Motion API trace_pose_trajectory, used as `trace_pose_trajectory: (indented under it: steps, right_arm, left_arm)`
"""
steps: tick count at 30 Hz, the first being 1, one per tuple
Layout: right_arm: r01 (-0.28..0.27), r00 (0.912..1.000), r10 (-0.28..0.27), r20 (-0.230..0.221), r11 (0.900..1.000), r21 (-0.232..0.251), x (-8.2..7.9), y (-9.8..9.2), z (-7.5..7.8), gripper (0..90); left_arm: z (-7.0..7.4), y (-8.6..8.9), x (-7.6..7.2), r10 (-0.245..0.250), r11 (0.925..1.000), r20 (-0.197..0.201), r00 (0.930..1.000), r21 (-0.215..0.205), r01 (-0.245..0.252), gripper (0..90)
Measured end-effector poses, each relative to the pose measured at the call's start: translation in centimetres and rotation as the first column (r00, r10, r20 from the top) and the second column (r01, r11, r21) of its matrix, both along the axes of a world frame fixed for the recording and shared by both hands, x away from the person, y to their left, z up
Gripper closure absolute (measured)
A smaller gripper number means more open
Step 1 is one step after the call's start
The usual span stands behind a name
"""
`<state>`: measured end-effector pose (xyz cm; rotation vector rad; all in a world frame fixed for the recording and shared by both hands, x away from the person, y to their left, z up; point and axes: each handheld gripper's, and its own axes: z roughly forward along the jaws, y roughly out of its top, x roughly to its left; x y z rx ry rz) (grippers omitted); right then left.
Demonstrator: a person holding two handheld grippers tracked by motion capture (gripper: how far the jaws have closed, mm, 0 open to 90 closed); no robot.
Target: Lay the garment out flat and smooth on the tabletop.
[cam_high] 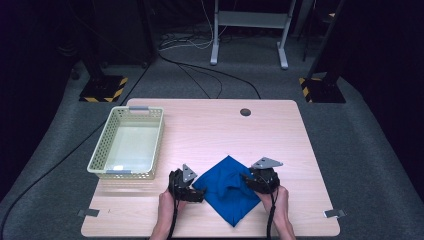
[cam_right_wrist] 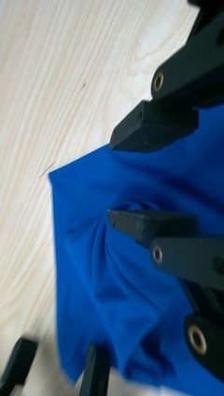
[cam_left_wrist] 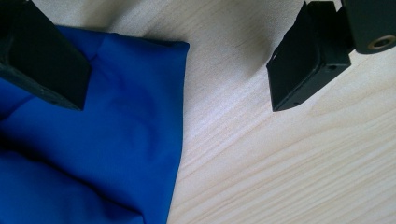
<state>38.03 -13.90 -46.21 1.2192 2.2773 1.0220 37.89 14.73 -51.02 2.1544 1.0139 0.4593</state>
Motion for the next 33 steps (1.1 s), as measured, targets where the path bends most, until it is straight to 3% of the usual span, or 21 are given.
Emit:
trace_pose_trajectory:
  steps: [3, 10, 13, 15, 21, 24, 26, 28, 30, 33]
  right_arm:
    - [-0.021, 0.9997, 0.022, -0.010, 0.999, 0.036, -0.6, 0.0, 0.8, 49.4]
    - [-0.131, 0.9913, 0.131, 0.009, 0.991, -0.008, -2.6, 3.7, 1.8, 25.8]
    - [-0.181, 0.9832, 0.182, 0.014, 0.983, -0.028, -3.1, 5.7, 1.7, 24.4]
    - [-0.207, 0.9781, 0.208, 0.009, 0.976, -0.075, -3.1, 7.2, 1.1, 23.8]
    - [-0.261, 0.9654, 0.259, -0.032, 0.956, -0.132, -2.7, 10.1, -0.9, 22.4]
    - [-0.254, 0.9672, 0.249, -0.052, 0.954, -0.159, -2.5, 10.9, -1.9, 29.6]
    - [-0.244, 0.9689, 0.235, -0.078, 0.960, -0.141, -1.9, 11.0, -2.4, 36.4]
    - [-0.260, 0.9635, 0.251, -0.094, 0.960, -0.101, -1.6, 10.7, -2.5, 47.8]
    - [-0.252, 0.9661, 0.243, -0.087, 0.962, -0.108, -1.6, 10.6, -2.4, 55.7]
    - [-0.250, 0.9661, 0.243, -0.086, 0.965, -0.082, -1.4, 10.2, -2.2, 70.7]
  left_arm:
    - [0.0, 0.0, 0.0, 0.000, 1.0000, 0.002, 1.0000, 0.001, 0.000, 5.9]
    - [0.0, 0.0, 0.0, -0.002, 1.0000, -0.001, 1.0000, -0.002, 0.002, 6.4]
    - [0.0, 0.0, 0.0, -0.002, 1.0000, 0.000, 1.0000, -0.003, 0.002, 6.4]
    - [0.0, 0.0, 0.0, -0.003, 1.0000, 0.001, 1.0000, -0.002, 0.003, 6.4]
    - [0.0, 0.0, 0.0, -0.005, 1.0000, -0.002, 1.0000, -0.004, 0.005, 6.6]
    - [0.0, 0.0, 0.0, -0.005, 1.0000, -0.003, 1.0000, -0.005, 0.005, 6.8]
    - [0.0, 0.1, 0.0, 0.003, 1.0000, 0.001, 1.0000, -0.004, -0.003, 7.6]
    - [0.0, 0.1, 0.0, 0.006, 1.0000, 0.000, 1.0000, -0.008, -0.006, 8.6]
    - [0.0, 0.1, 0.0, 0.004, 1.0000, -0.001, 1.0000, -0.006, -0.004, 8.6]
    - [0.0, 0.1, 0.0, 0.005, 0.9999, -0.003, 1.0000, -0.009, -0.005, 8.6]
